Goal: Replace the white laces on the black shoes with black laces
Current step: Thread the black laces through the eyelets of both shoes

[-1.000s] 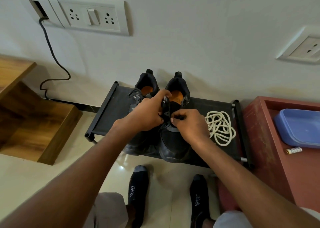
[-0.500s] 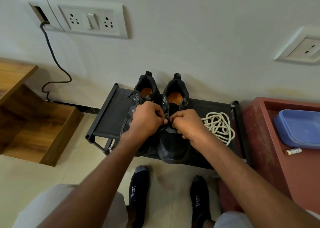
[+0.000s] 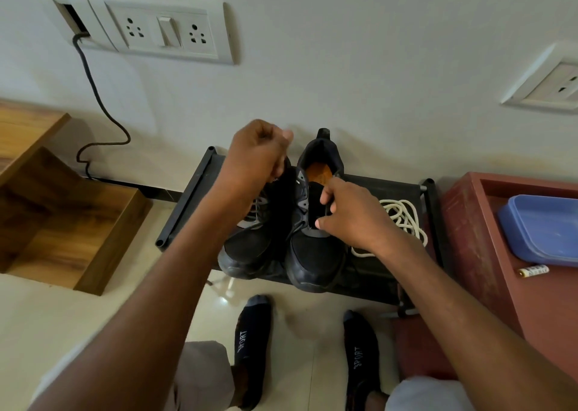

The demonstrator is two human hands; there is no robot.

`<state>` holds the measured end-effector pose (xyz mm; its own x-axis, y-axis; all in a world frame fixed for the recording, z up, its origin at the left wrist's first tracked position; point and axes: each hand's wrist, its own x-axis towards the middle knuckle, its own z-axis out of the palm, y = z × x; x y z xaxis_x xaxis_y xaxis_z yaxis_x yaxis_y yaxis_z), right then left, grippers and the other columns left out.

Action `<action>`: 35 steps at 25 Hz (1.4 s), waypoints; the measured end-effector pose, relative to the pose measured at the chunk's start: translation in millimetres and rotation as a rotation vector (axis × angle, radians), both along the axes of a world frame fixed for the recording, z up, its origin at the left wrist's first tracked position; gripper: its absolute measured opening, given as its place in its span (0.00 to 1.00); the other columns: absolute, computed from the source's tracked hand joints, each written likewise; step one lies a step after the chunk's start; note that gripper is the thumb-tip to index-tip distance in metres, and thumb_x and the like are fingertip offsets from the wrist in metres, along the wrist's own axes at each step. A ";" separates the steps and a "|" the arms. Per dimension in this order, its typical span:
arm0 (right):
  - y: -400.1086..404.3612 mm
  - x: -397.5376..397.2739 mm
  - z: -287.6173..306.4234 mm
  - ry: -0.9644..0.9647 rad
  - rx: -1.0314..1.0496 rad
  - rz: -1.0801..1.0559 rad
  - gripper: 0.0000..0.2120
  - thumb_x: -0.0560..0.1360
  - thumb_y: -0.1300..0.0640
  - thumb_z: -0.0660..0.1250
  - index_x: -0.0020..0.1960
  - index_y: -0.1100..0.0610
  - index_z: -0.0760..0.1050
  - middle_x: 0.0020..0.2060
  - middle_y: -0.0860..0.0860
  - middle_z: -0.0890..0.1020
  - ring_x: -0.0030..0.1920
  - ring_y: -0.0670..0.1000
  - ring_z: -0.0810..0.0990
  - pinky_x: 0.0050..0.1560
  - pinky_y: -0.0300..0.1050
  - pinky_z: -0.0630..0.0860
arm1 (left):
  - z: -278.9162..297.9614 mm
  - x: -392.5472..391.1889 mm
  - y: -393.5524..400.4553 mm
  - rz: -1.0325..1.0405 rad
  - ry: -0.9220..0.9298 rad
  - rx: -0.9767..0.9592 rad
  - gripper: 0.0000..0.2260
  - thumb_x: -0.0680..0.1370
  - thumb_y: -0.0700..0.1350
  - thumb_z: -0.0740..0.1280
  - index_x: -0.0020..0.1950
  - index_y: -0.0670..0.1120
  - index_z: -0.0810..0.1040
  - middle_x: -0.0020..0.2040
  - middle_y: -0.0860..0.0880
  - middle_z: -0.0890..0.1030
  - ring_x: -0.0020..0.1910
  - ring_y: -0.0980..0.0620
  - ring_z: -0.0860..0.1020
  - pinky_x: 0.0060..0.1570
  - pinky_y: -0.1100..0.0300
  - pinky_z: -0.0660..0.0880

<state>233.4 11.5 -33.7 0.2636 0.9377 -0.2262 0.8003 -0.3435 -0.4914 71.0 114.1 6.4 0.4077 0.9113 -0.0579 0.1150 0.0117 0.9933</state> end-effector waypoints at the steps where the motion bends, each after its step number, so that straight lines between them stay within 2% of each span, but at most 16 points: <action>1: -0.2 1.1 0.3 -0.005 0.003 -0.002 0.14 0.74 0.56 0.76 0.52 0.46 0.73 0.46 0.45 0.77 0.47 0.49 0.79 0.45 0.48 0.77 | -10.8 -0.6 3.2 -0.022 0.310 0.179 0.11 0.81 0.52 0.71 0.51 0.44 0.78 0.39 0.49 0.81 0.38 0.51 0.79 0.39 0.58 0.75; 3: -1.0 2.2 1.8 -0.007 -0.002 0.002 0.12 0.75 0.58 0.74 0.50 0.45 0.73 0.44 0.45 0.78 0.45 0.48 0.80 0.46 0.49 0.79 | -30.2 -0.2 0.3 -0.218 0.823 0.366 0.13 0.77 0.56 0.75 0.48 0.47 0.82 0.41 0.51 0.80 0.41 0.52 0.79 0.37 0.60 0.73; 4: -1.0 2.4 2.5 -0.005 -0.007 0.004 0.11 0.75 0.58 0.73 0.49 0.45 0.74 0.43 0.44 0.79 0.44 0.48 0.80 0.47 0.49 0.80 | -38.3 1.7 -1.8 -0.325 0.945 0.366 0.13 0.75 0.56 0.77 0.47 0.47 0.83 0.41 0.51 0.80 0.41 0.52 0.79 0.36 0.60 0.72; 8: -0.8 3.9 3.5 -0.014 -0.016 0.012 0.10 0.76 0.59 0.71 0.49 0.44 0.76 0.43 0.44 0.80 0.45 0.48 0.80 0.47 0.49 0.79 | -42.1 5.5 -3.2 -0.407 0.941 0.389 0.06 0.75 0.48 0.78 0.44 0.47 0.85 0.38 0.54 0.81 0.40 0.56 0.79 0.43 0.56 0.77; 11: -1.4 5.3 5.0 0.005 -0.020 0.014 0.11 0.76 0.62 0.68 0.48 0.45 0.77 0.46 0.45 0.81 0.46 0.50 0.81 0.49 0.50 0.80 | -22.7 2.7 -2.1 -0.320 0.613 0.258 0.04 0.77 0.43 0.76 0.45 0.46 0.84 0.41 0.51 0.84 0.43 0.54 0.82 0.47 0.58 0.76; 14: -1.4 4.8 7.6 0.001 -0.031 0.005 0.12 0.77 0.63 0.66 0.48 0.46 0.80 0.48 0.46 0.83 0.48 0.50 0.81 0.52 0.52 0.81 | 7.4 1.1 3.0 -0.139 -0.203 -0.125 0.04 0.83 0.41 0.68 0.48 0.44 0.78 0.47 0.43 0.86 0.48 0.43 0.85 0.46 0.55 0.79; 15: -0.9 3.5 7.7 -0.006 -0.039 0.008 0.12 0.77 0.63 0.66 0.48 0.46 0.80 0.48 0.46 0.83 0.48 0.50 0.82 0.53 0.52 0.81 | 10.7 2.1 6.0 -0.101 -0.355 -0.220 0.05 0.84 0.42 0.66 0.49 0.44 0.76 0.44 0.43 0.85 0.45 0.44 0.84 0.42 0.56 0.78; 16: -0.7 2.3 8.0 -0.010 -0.043 0.012 0.12 0.77 0.64 0.66 0.48 0.46 0.80 0.49 0.46 0.83 0.49 0.50 0.82 0.54 0.52 0.81 | 9.7 3.5 7.8 -0.071 -0.342 -0.220 0.06 0.85 0.44 0.66 0.49 0.45 0.75 0.40 0.46 0.83 0.40 0.47 0.82 0.39 0.56 0.77; 17: -0.6 1.6 8.3 -0.010 -0.047 0.015 0.13 0.77 0.64 0.65 0.48 0.46 0.80 0.49 0.46 0.82 0.49 0.50 0.81 0.54 0.52 0.81 | 6.2 5.2 8.2 -0.058 -0.151 -0.122 0.08 0.84 0.47 0.67 0.48 0.45 0.76 0.38 0.47 0.81 0.37 0.50 0.80 0.36 0.57 0.75; 20: -0.5 3.9 9.7 0.014 -0.056 0.004 0.13 0.78 0.64 0.66 0.49 0.45 0.80 0.49 0.46 0.82 0.49 0.50 0.81 0.50 0.49 0.79 | -25.6 9.4 1.3 -0.270 0.751 0.300 0.14 0.78 0.56 0.74 0.48 0.45 0.81 0.40 0.49 0.81 0.38 0.52 0.80 0.37 0.57 0.76; 21: 0.1 5.2 10.0 0.017 -0.059 0.002 0.13 0.77 0.64 0.66 0.49 0.45 0.81 0.49 0.46 0.82 0.48 0.49 0.81 0.48 0.48 0.78 | -33.9 10.7 -2.7 -0.355 0.902 0.334 0.15 0.76 0.57 0.76 0.47 0.45 0.82 0.40 0.49 0.81 0.39 0.51 0.80 0.37 0.58 0.75; 23: 1.0 6.1 11.2 0.025 -0.063 0.001 0.14 0.76 0.65 0.66 0.49 0.46 0.81 0.47 0.46 0.82 0.47 0.49 0.81 0.45 0.46 0.76 | -39.1 12.1 -7.2 -0.416 0.938 0.329 0.13 0.75 0.53 0.78 0.44 0.45 0.82 0.39 0.50 0.80 0.39 0.51 0.79 0.39 0.56 0.76; 27: 0.7 8.0 12.5 0.053 -0.063 -0.002 0.14 0.77 0.65 0.65 0.46 0.46 0.81 0.43 0.45 0.82 0.44 0.47 0.81 0.42 0.44 0.74 | -23.6 7.4 -1.4 -0.302 0.714 0.266 0.09 0.77 0.48 0.76 0.43 0.45 0.81 0.41 0.45 0.83 0.41 0.51 0.80 0.45 0.53 0.78; 32: 1.7 9.9 9.5 0.032 -0.055 0.008 0.15 0.76 0.65 0.65 0.44 0.44 0.80 0.42 0.43 0.82 0.44 0.47 0.82 0.45 0.45 0.75 | 7.5 1.5 2.4 -0.060 -0.055 -0.006 0.09 0.84 0.44 0.67 0.45 0.45 0.74 0.47 0.43 0.87 0.47 0.45 0.86 0.42 0.57 0.79; 34: 1.6 9.4 8.7 0.019 -0.056 0.017 0.15 0.77 0.64 0.65 0.43 0.44 0.79 0.42 0.43 0.81 0.44 0.47 0.81 0.44 0.44 0.75 | 7.8 2.6 4.0 -0.001 -0.107 -0.033 0.08 0.85 0.45 0.66 0.48 0.44 0.73 0.42 0.44 0.86 0.41 0.45 0.85 0.37 0.58 0.77; 35: 1.9 9.2 8.5 0.011 -0.054 0.023 0.15 0.77 0.64 0.65 0.44 0.44 0.80 0.42 0.43 0.81 0.44 0.46 0.81 0.43 0.44 0.74 | 4.2 3.2 5.7 0.014 0.008 0.045 0.09 0.84 0.46 0.67 0.49 0.43 0.74 0.39 0.45 0.83 0.36 0.48 0.83 0.35 0.58 0.75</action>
